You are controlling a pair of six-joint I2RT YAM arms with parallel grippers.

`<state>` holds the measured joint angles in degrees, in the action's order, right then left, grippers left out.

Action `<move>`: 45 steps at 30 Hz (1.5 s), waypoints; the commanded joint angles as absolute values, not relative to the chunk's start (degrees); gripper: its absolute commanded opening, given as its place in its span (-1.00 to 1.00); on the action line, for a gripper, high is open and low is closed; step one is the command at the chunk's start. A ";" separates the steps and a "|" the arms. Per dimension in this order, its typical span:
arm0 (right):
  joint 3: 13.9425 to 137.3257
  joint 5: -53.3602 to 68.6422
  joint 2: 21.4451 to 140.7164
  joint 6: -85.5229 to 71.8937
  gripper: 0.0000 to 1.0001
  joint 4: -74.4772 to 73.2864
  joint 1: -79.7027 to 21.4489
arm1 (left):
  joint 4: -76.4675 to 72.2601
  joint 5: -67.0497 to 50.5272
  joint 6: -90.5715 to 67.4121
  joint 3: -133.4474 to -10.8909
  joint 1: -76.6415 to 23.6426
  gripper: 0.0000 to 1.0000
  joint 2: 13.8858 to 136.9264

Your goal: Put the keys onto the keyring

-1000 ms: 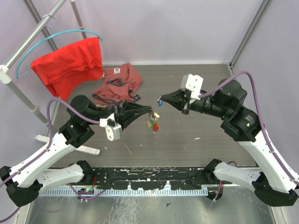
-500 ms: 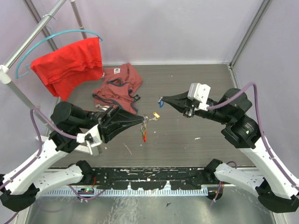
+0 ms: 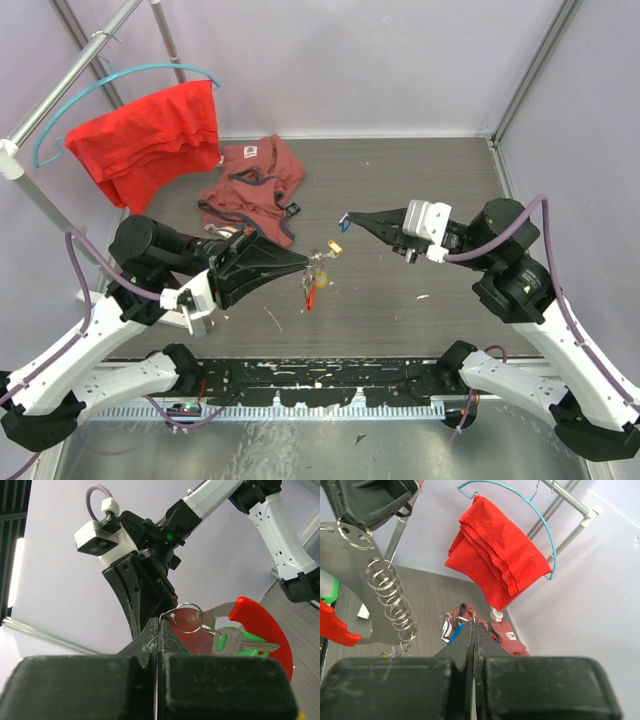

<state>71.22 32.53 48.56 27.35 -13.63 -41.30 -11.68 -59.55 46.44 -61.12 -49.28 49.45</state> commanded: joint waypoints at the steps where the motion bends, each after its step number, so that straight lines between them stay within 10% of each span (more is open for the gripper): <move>1: 69.90 34.53 46.23 31.93 -0.99 -8.62 -41.33 | -13.93 -60.72 47.46 -63.74 -49.28 -1.00 49.46; 45: 70.35 32.76 50.37 34.42 -0.99 -9.78 -41.38 | 31.64 -39.49 86.33 -75.59 -52.85 -1.00 51.67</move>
